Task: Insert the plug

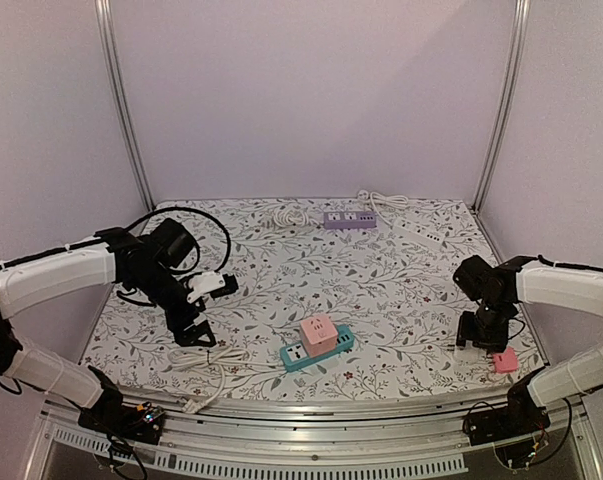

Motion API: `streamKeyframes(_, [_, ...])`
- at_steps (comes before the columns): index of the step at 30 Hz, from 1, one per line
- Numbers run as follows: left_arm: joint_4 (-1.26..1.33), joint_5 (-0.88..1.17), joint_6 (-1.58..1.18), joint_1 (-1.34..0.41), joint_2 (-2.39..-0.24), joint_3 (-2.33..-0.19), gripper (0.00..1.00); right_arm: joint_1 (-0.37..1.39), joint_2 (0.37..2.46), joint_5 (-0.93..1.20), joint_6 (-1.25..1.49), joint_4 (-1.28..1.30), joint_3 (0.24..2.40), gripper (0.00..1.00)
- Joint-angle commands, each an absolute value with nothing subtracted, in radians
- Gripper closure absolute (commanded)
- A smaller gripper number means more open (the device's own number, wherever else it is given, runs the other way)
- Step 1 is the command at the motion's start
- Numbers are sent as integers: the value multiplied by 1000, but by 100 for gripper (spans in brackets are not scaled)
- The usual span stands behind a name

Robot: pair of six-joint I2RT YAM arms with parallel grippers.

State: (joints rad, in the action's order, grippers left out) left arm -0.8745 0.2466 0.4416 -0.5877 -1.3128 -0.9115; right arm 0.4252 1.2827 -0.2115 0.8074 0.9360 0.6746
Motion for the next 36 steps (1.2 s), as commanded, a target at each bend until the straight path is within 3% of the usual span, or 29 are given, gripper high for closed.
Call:
streamKeyframes(1, [-861,254,453,-573,-1283,-894,1,415,1311,-152,808,866,672,37])
streamKeyframes(11, [-853,249,455,-571,-1291,-893,0,416,1352,-80,806,779,674,29])
streamKeyframes(18, [-854,244,457,-569,-1293,-890,0,430,1418,55,757,633,710,37])
streamKeyframes(22, [-856,239,456,-568,-1298,-896,1,496,1507,107,668,643,811,36])
streamKeyframes(26, [-860,236,457,-566,-1296,-895,0,559,1558,101,550,717,941,28])
streamKeyframes(31, [-862,233,460,-562,-1292,-895,0,566,1557,71,330,899,1083,2])
streamKeyframes(36, [-868,233,466,-561,-1289,-910,1,574,1553,135,-281,1101,1169,1])
